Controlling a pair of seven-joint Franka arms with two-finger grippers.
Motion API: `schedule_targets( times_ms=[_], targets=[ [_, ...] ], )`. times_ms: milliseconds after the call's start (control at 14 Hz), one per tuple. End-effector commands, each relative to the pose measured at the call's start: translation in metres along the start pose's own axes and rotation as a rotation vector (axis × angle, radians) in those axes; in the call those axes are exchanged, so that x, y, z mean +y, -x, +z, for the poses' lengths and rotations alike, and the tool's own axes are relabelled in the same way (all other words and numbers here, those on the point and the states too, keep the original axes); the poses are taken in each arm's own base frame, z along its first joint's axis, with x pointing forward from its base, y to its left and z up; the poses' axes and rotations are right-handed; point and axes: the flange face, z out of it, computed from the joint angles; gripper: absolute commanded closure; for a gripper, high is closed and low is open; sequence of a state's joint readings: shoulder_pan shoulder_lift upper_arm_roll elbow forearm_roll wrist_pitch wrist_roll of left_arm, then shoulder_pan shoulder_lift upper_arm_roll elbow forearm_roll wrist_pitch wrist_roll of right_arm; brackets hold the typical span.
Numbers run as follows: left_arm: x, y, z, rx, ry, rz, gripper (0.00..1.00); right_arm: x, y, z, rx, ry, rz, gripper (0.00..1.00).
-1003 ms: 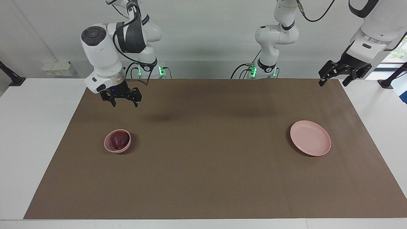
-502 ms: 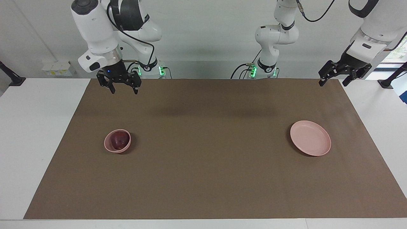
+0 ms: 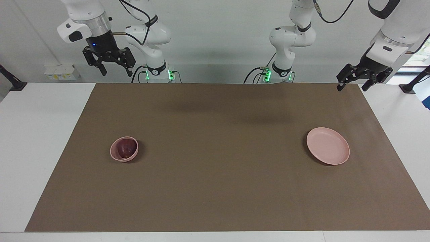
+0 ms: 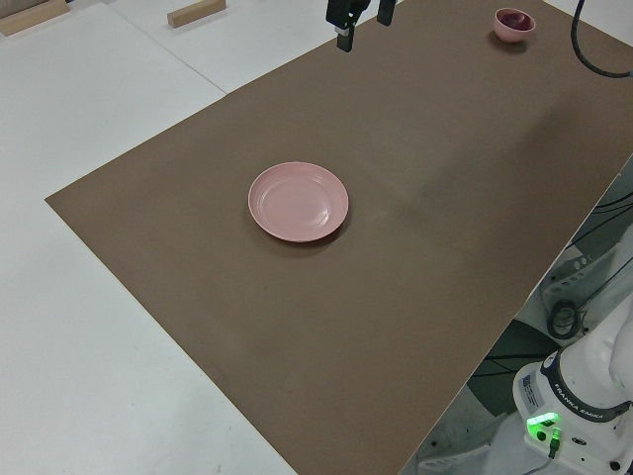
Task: Move apple from plate to bowl
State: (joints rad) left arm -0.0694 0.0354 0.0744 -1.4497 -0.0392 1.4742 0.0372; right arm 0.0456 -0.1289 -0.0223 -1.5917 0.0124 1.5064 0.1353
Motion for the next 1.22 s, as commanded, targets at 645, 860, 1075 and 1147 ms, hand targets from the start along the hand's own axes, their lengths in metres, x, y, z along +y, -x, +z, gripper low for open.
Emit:
schedule_targets(
  times_ms=[645,860,1075,1147],
  targets=[
    [-0.002,0.003,0.0,0.003,-0.012,0.003,0.0,-0.002,0.033,0.011,-0.089,0.008,-0.104,0.0],
    [-0.002,0.003,0.0,0.003,-0.012,0.003,0.0,0.009,0.022,0.01,-0.074,0.0,-0.083,0.0],
    [-0.002,0.003,0.0,0.003,-0.012,0.003,0.0,0.02,0.012,0.009,-0.07,0.011,-0.076,0.0],
    [-0.002,0.003,0.0,0.004,-0.011,0.003,0.0,0.018,0.011,0.013,-0.076,0.013,-0.082,0.0]
  ],
)
